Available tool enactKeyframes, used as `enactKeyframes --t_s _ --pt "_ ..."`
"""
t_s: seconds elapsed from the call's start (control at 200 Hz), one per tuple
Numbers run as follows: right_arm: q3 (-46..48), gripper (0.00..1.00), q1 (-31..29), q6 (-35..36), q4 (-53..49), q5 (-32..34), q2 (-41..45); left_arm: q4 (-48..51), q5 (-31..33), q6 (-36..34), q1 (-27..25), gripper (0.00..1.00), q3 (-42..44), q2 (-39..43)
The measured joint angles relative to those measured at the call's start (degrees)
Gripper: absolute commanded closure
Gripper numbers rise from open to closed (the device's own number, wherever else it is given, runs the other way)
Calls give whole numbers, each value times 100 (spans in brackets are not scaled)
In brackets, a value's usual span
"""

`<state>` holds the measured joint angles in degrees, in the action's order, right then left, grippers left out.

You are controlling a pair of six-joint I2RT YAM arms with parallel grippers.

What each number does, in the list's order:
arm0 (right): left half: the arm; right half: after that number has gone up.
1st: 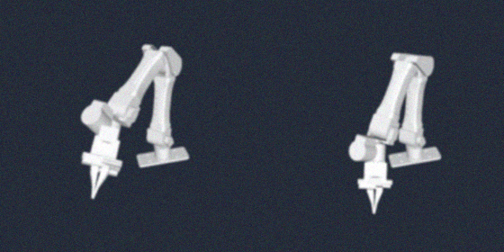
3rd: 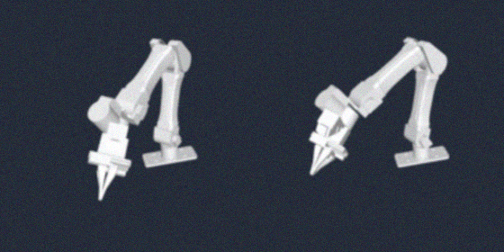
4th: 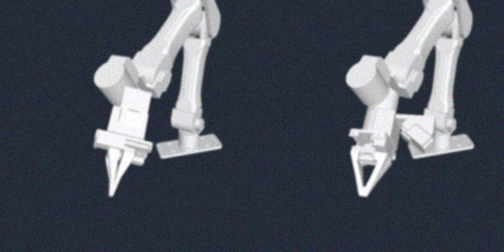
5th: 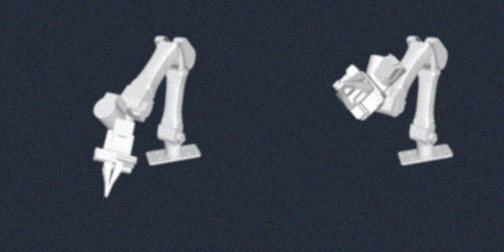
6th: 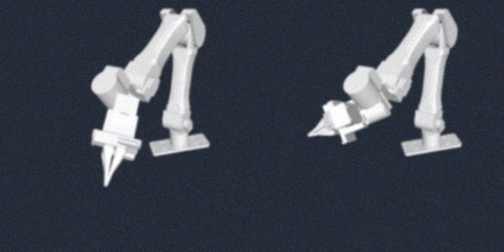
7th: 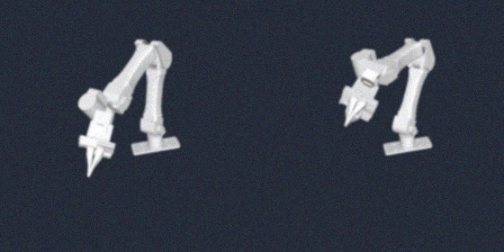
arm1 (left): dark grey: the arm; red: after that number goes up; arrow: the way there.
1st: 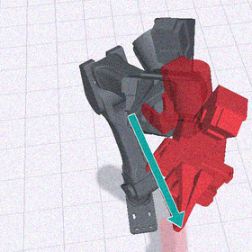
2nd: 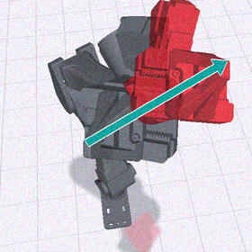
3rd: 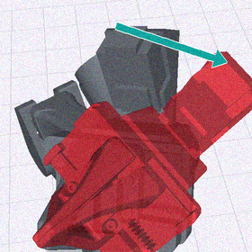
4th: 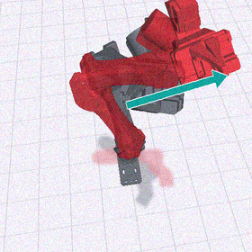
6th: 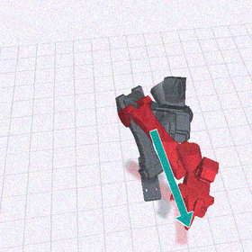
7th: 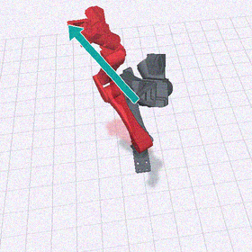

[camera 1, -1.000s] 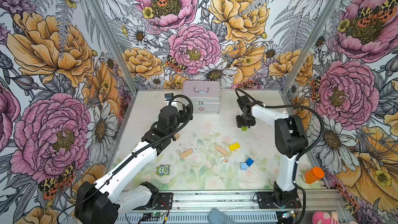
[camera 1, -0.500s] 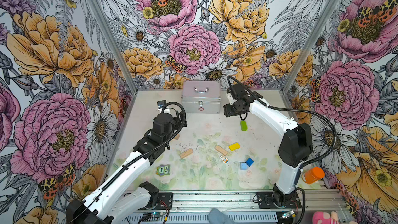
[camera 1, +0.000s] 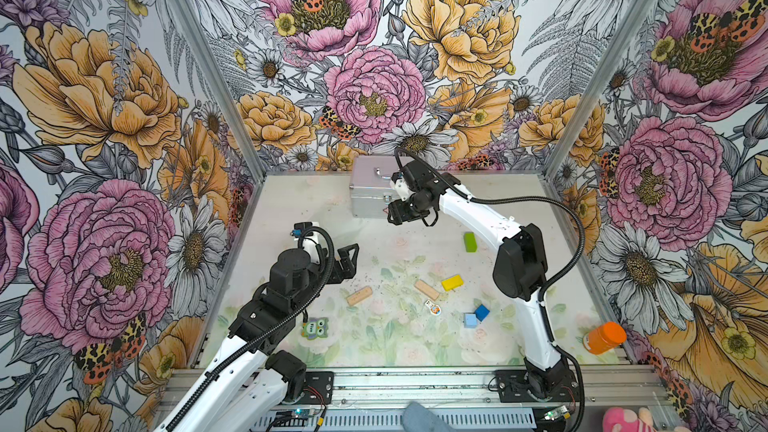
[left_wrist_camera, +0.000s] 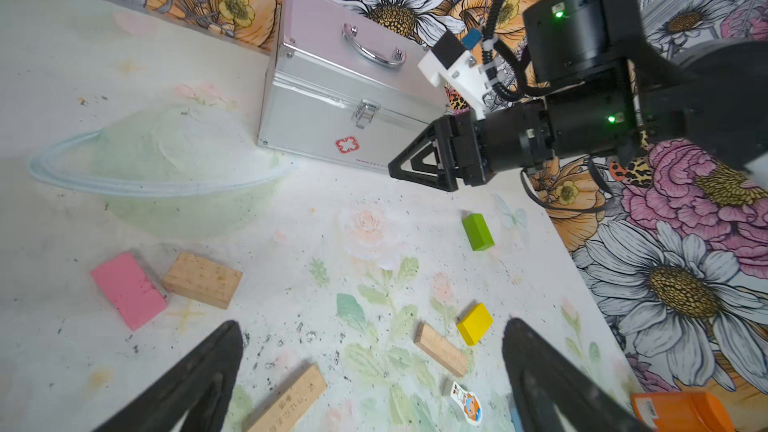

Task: Build the wood block tower
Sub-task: 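Open the right gripper and reach toward the natural wood block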

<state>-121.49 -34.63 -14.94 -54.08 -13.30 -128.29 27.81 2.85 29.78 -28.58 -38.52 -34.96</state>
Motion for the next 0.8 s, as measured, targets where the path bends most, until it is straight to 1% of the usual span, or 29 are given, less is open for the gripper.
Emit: enactKeyframes --t_s 0.21,0.45,0.58,0.8 --pt "-616 34 -352 4 -33 -431 -597 660 -433 446 0 1 116 678" --pt "-1108 34 -754 7 -28 -782 -1165 1298 -527 787 -68 1 138 1303" --pt "-1187 35 -946 9 -13 -826 -1388 1486 -529 857 -203 1 138 1370" --pt "-1187 35 -1268 94 61 -776 -1526 1598 -616 892 -205 1 133 1370"
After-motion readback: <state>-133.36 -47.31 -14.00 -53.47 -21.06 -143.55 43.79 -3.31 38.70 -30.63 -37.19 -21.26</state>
